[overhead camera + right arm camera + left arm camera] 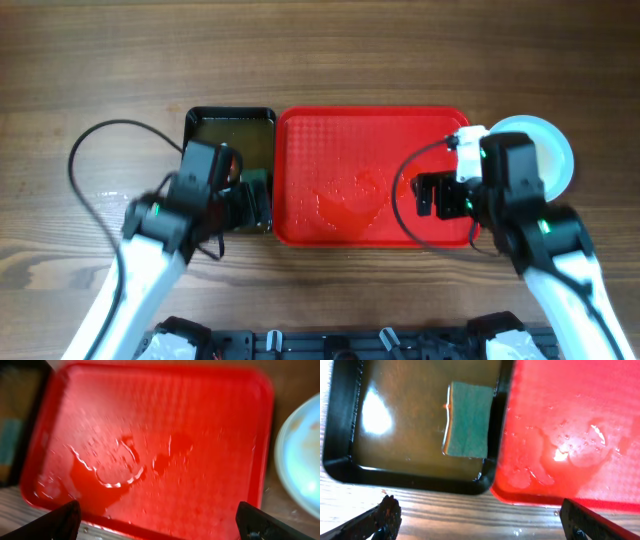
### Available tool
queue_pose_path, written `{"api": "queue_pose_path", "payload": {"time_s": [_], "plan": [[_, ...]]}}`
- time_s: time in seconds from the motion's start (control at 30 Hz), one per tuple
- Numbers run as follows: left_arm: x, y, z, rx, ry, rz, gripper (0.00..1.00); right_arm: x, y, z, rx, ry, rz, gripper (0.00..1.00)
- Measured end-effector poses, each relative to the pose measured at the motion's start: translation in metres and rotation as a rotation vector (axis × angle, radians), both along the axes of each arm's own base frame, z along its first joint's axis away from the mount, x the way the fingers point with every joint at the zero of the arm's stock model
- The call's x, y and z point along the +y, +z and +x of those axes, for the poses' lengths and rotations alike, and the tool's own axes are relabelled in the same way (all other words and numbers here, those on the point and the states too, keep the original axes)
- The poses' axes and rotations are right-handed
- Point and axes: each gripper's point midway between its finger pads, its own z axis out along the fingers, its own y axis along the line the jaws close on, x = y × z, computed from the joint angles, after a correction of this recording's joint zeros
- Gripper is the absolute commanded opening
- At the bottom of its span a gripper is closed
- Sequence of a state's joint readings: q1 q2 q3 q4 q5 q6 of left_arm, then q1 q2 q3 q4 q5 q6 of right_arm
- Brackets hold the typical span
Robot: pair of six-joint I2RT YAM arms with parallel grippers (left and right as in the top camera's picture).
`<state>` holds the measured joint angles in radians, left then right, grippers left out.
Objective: Clean dirty plates on tray and stack at the side
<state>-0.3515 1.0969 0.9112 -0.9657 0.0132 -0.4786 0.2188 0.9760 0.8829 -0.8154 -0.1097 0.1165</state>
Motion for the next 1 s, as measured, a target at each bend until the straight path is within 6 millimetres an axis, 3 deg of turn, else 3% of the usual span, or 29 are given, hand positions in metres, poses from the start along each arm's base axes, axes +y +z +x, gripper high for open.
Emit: {"api": "queue_pose_path", "payload": {"time_s": [0.13, 0.2, 0.27, 0.6, 0.7, 0.9, 1.0], "plan": [[-0.011, 0.046, -0.023, -0.263, -0.073, -0.025, 1.00, -0.006, 0.046, -0.017, -0.191, -0.032, 0.028, 0.99], [-0.008, 0.069, -0.031, -0.371, -0.076, -0.061, 1.00, -0.009, 0.056, -0.021, -0.233, -0.045, 0.036, 0.99], [-0.004, 0.078, -0.034, -0.416, -0.065, -0.071, 1.00, -0.010, 0.057, -0.021, -0.236, -0.050, 0.035, 0.99], [-0.001, 0.078, -0.034, -0.425, -0.053, -0.064, 1.00, -0.007, 0.018, -0.008, -0.082, -0.051, -0.006, 0.99], [-0.001, 0.078, -0.034, -0.425, -0.053, -0.064, 1.00, -0.017, 0.010, -0.006, -0.061, -0.066, -0.076, 0.99], [-0.001, 0.078, -0.034, -0.425, -0.053, -0.064, 1.00, -0.034, 0.047, -0.018, -0.231, -0.095, -0.123, 0.99], [-0.001, 0.078, -0.034, -0.425, -0.053, -0.064, 1.00, -0.041, 0.093, -0.034, -0.451, -0.115, -0.079, 0.99]]}}
